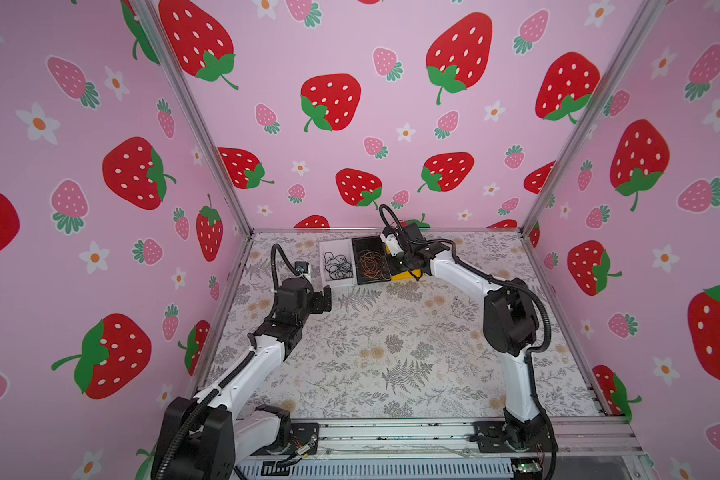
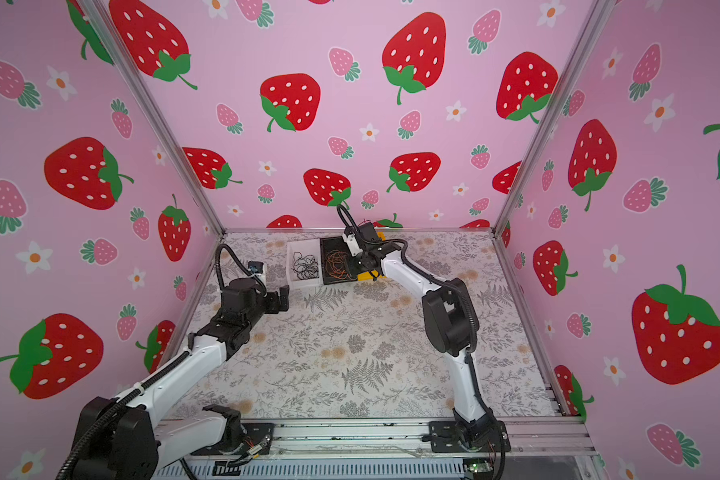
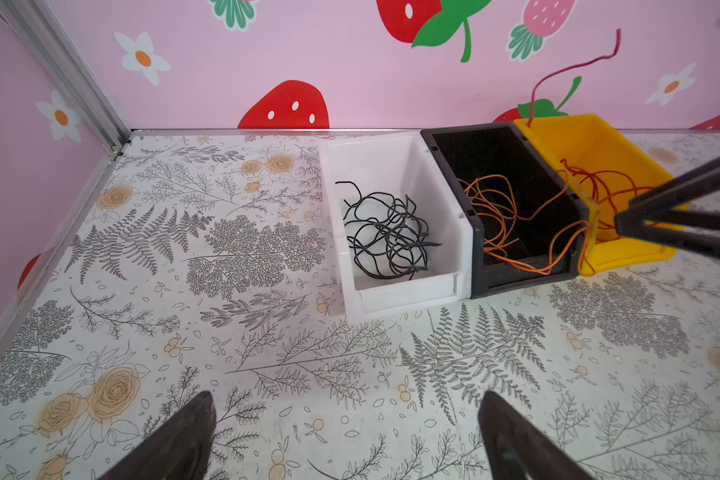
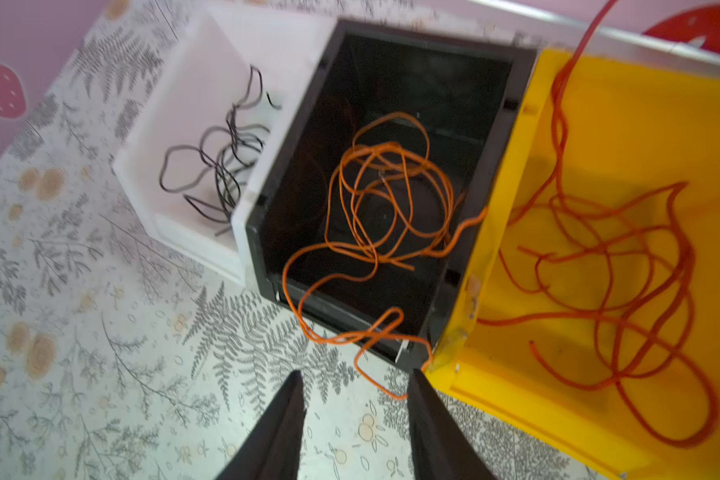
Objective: Untangle the cables
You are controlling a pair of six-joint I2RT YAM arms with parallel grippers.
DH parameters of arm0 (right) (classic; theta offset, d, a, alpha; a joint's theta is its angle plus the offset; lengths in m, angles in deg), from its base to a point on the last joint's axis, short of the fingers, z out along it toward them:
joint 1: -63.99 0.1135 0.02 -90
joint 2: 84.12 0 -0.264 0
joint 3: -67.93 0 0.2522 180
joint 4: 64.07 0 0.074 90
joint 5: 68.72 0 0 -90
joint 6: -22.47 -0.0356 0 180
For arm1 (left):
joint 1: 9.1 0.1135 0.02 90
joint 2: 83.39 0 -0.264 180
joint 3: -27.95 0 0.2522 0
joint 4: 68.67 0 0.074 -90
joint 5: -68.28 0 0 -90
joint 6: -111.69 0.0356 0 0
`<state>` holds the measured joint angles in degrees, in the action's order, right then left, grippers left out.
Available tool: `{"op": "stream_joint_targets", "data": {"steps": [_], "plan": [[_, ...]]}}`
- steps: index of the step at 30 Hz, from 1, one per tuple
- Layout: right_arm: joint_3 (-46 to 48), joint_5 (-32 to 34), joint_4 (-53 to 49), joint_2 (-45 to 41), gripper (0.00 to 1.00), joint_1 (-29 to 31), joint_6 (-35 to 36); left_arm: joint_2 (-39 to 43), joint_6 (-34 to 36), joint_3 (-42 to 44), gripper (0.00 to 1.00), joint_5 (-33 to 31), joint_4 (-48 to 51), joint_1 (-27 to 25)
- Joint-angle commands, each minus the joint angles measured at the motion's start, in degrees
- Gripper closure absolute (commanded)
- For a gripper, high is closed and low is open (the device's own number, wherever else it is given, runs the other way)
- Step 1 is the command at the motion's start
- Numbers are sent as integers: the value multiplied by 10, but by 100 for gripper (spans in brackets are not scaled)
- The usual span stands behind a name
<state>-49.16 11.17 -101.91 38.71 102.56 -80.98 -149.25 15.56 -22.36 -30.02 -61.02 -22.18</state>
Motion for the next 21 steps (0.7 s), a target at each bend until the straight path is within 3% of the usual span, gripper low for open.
{"op": "stream_joint_targets", "data": {"steps": [1, 7, 16, 21], "plan": [[9, -14, 7, -3, 61, 5, -7, 5, 1, -19, 1, 13, 6, 4], [11, -24, 49, 22, 65, 10, -3, 11, 3, -20, 0, 10, 19, 5], [-83, -15, 12, 97, 67, 11, -16, 28, 16, -16, 0, 6, 31, 10], [-82, -19, 47, 94, 74, 14, -15, 28, 15, -12, 0, 6, 31, 11]]}}
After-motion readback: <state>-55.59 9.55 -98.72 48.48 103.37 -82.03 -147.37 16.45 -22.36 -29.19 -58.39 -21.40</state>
